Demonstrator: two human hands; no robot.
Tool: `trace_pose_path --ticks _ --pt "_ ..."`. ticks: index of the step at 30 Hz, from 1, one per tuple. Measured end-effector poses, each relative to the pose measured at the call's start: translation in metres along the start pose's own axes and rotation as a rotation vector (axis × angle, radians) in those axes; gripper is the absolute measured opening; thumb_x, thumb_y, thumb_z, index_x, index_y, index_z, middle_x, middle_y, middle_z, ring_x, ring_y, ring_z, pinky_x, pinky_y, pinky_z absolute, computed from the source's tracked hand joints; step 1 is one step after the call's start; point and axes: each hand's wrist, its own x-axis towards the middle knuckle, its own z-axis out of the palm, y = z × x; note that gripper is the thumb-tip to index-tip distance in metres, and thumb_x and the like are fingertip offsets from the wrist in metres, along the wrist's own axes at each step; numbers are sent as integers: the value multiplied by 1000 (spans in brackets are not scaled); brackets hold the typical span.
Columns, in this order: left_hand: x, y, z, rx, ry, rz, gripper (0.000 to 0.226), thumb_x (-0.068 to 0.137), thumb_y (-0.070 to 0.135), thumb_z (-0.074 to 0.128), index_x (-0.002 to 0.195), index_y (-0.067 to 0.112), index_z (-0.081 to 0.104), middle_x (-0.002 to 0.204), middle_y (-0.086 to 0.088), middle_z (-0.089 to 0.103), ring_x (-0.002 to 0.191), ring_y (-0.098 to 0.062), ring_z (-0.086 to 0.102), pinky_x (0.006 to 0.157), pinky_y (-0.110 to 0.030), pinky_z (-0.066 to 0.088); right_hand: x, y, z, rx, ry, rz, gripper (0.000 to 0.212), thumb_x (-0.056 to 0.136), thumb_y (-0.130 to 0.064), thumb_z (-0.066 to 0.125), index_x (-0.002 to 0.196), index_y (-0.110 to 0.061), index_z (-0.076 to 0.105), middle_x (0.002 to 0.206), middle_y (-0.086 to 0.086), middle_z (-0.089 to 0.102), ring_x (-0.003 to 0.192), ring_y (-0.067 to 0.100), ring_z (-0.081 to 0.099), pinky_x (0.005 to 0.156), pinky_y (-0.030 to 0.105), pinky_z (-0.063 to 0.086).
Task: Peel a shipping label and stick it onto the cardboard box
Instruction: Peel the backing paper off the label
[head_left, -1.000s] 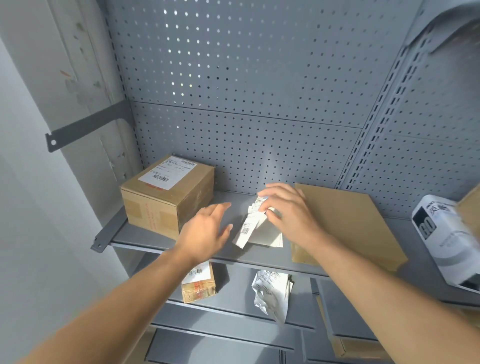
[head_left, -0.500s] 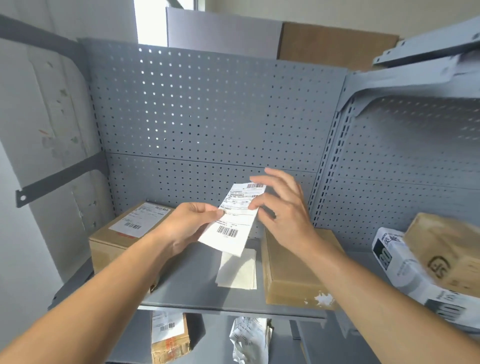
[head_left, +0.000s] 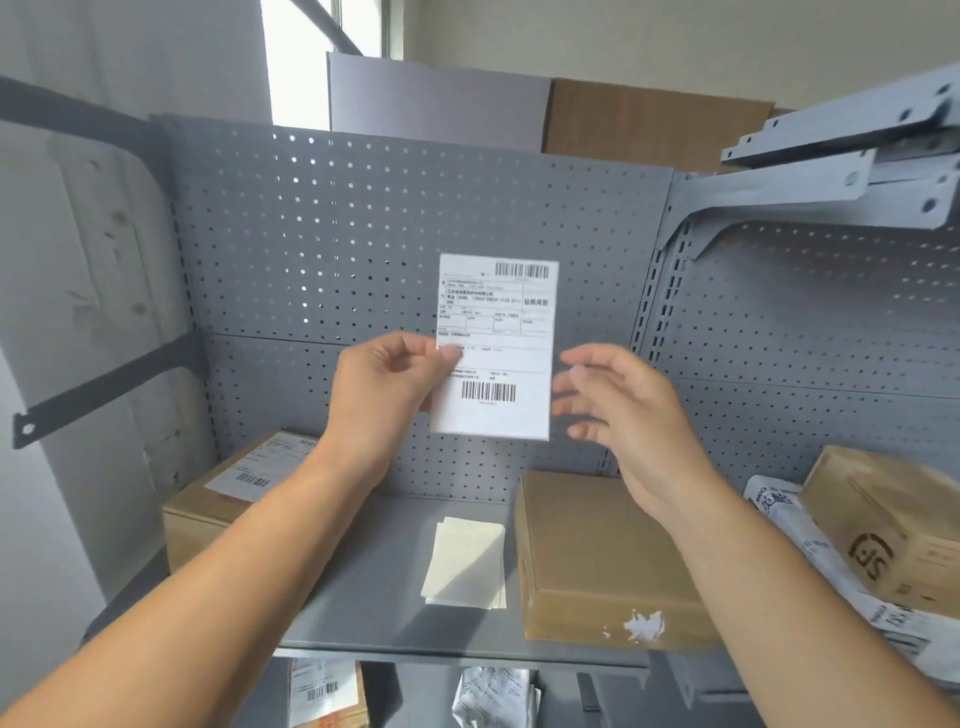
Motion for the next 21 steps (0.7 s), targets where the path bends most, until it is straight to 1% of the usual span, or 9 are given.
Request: trace_pose_path --ticks 2,4,6,8,10,13,14,19,21 --pt "2 1 0 -1 47 -1 20 87 24 80 84 5 73 70 -5 70 60 -14 56 66 -33 54 -7 8 -3 -69 -47 18 16 103 -11 55 110 -15 69 95 7 77 80 18 71 65 33 50" --pt "4 1 0 -13 79 -1 18 88 22 79 85 5 73 66 1 70 56 -9 56 62 -27 53 -12 17 -4 -123 -85 38 14 102 -12 57 105 -13 71 89 4 78 75 15 71 60 30 49" --pt "5 -1 1 -13 96 -5 16 88 21 79 86 6 73 65 4 69 54 -5 56 58 -22 51 -16 22 -3 -148 -107 56 13 101 -12 60 100 -11 73 86 4 79 71 13 70 60 28 48" --pt "6 -3 2 -6 95 -8 16 88 21 79 86 7 73 64 5 69 53 -4 55 57 -20 50 -18 25 -3 -145 -111 62 12 99 -11 63 97 -11 74 84 4 79 70 12 69 60 27 48" --pt "8 -5 3 1 88 -21 16 87 22 79 86 7 73 67 2 69 57 -7 56 60 -23 52 -18 25 -2 -143 -109 66 11 98 -10 64 96 -10 75 83 5 79 69 12 69 59 27 48" --pt "10 -8 3 -8 83 -47 23 87 23 80 89 2 73 74 -6 69 65 -15 58 70 -35 55 -16 26 -1 -145 -100 87 11 97 -9 64 94 -9 74 80 4 78 67 11 69 59 27 48" --pt "11 -9 4 -11 82 -51 23 86 23 80 90 1 73 74 -6 69 67 -17 58 71 -37 56 -16 27 0 -140 -95 94 11 97 -8 64 94 -9 74 79 4 78 67 11 68 59 27 48" --pt "12 -11 5 -2 86 -58 24 86 24 81 92 3 74 71 -2 68 66 -16 58 70 -35 56 -13 29 2 -129 -61 124 9 96 -8 65 93 -9 73 76 2 77 65 11 68 57 27 48" --pt "13 -12 5 -5 90 -63 24 87 24 80 94 2 74 70 1 68 64 -13 58 68 -31 55 -12 30 2 -124 -54 136 8 96 -9 65 93 -9 73 75 1 76 65 10 68 56 26 48"
